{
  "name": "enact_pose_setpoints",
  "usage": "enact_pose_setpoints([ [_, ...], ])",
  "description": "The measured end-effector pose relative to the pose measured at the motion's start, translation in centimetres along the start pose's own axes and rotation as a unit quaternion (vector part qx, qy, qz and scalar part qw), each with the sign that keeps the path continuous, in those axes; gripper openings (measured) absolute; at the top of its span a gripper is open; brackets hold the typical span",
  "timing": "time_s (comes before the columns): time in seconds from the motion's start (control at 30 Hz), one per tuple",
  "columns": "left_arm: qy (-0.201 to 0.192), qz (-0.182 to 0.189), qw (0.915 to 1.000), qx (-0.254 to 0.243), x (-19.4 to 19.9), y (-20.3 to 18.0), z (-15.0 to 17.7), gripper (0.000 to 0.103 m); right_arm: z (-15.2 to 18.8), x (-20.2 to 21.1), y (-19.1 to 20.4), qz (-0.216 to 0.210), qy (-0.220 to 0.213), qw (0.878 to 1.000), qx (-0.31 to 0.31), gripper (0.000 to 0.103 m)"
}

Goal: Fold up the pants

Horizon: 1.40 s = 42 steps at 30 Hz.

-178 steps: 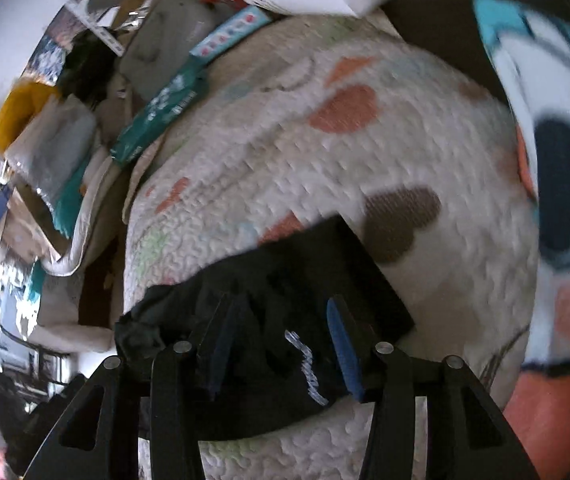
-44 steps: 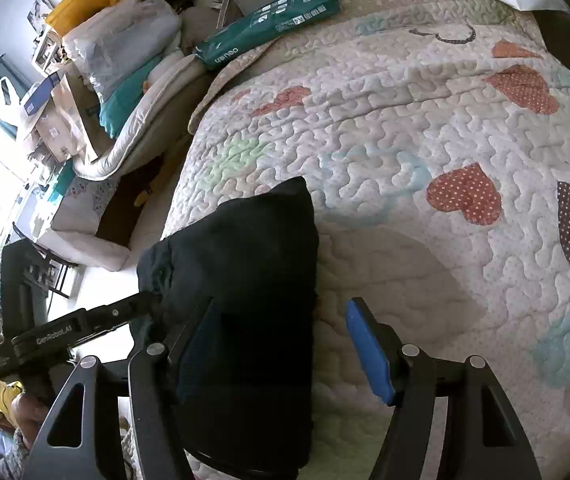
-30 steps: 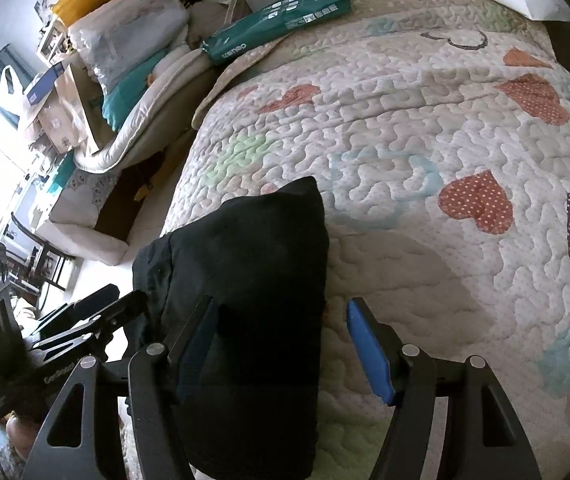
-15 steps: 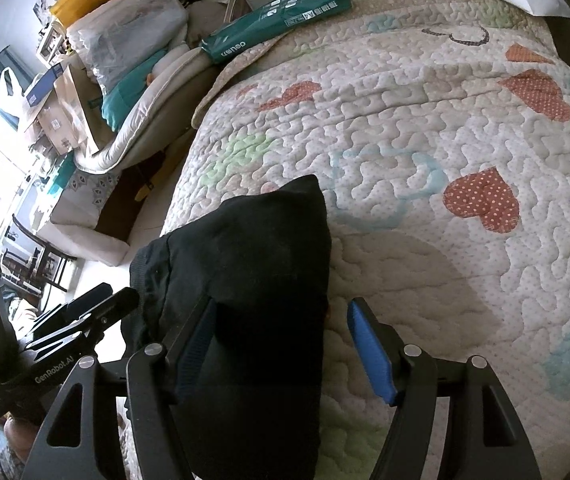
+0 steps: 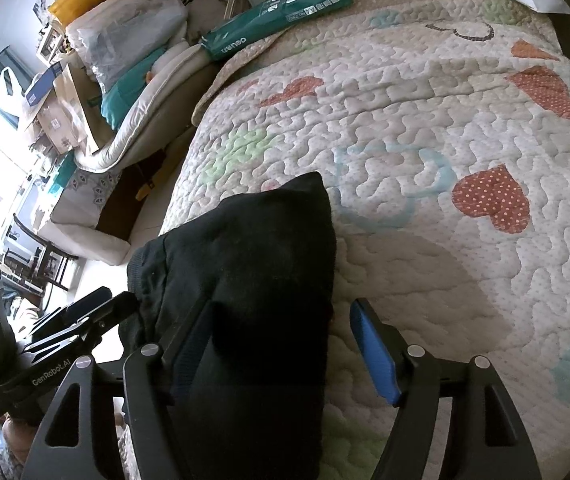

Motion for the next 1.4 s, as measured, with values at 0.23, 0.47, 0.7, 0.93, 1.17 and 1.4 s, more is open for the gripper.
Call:
enact_pose_setpoints([
  [0.23, 0.005, 0.001, 1.0, 0.005, -0.2, 0.2, 0.0, 0.065, 0.0, -0.2, 0.0, -0.002, 0.001, 1.0, -0.002, 0.077],
  [0.47, 0.008, 0.022, 0.9988, 0.043, 0.2, 1.9, 0.2, 0.065, -0.4, -0.6, -0.2, -0.014, 0.008, 1.0, -0.011, 0.077],
  [0.7, 0.039, 0.107, 0.9821, 0.15, 1.0, 5.3, -0.2, 0.065, -1.0, -1.3, 0.1, -0.037, 0.019, 0.999, -0.01, 0.077],
  [0.93, 0.084, 0.147, 0.9754, 0.141, -1.0, 3.0, -0.5, 0.065, -0.9, -1.6, -0.9, -0.062, 0.016, 0.997, -0.032, 0.078],
  [1.17, 0.122, 0.174, 0.9632, 0.165, -4.7, 1.7, 0.1, 0.079, -0.3, -2.7, -2.0, -0.104, 0.016, 0.992, -0.067, 0.078],
  [1.4, 0.115, 0.197, 0.9618, 0.151, -4.9, 0.8, 0.1, 0.059, -0.5, -4.0, -2.0, -0.138, 0.012, 0.986, -0.09, 0.077],
])
Point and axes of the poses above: each gripper's, at about its wrist camera, not at the fingertips, and x roughly against the way its jaws point, y to its left, z to its underside, the point moved 2 cm from there along -x, roughly the way its jaws point, and after that the axes turned 14 degrees about x, right-handed, at the moved point
